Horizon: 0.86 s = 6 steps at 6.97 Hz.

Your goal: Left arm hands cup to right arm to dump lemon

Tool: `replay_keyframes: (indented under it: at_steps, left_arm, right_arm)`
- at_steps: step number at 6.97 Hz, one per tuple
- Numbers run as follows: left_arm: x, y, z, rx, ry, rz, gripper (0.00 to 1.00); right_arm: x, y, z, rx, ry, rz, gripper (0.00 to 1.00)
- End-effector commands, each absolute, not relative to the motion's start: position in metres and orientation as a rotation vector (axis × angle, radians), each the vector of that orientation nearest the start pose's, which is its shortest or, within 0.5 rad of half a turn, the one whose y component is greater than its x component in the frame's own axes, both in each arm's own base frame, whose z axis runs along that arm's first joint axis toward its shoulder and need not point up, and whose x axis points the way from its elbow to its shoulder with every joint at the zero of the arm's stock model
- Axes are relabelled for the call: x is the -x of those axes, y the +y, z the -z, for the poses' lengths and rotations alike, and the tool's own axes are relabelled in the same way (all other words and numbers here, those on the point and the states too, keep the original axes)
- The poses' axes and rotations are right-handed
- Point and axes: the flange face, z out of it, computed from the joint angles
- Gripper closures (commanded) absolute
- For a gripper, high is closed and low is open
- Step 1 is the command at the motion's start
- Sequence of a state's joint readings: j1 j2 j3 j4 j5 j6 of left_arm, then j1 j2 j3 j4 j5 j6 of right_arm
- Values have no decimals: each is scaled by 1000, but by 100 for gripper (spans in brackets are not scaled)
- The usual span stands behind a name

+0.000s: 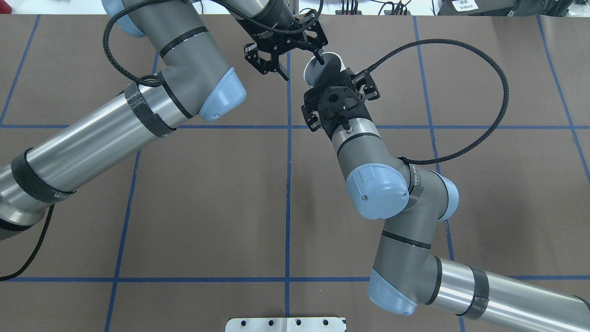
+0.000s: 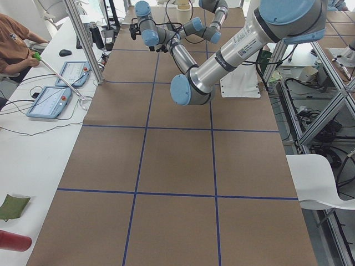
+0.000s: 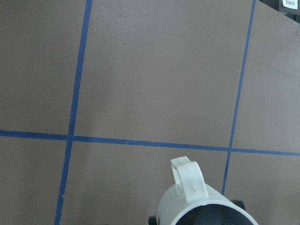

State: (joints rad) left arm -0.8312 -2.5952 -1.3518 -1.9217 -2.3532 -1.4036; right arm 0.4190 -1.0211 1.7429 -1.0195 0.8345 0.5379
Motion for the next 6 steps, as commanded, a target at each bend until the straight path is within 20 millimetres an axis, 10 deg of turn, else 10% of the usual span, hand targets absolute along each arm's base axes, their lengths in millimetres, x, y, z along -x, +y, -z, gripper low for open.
replay_keyframes:
  at_steps: [1,6]
  left_arm:
    - [-461,-581,-34,90,1282,102,32]
    - [-466,-584,-41,101,1269,106,53]
  right_arm:
    - [481,-434,-191,-1262,-478,49,75]
    - [481,-435,-191,-1263,-477,48,75]
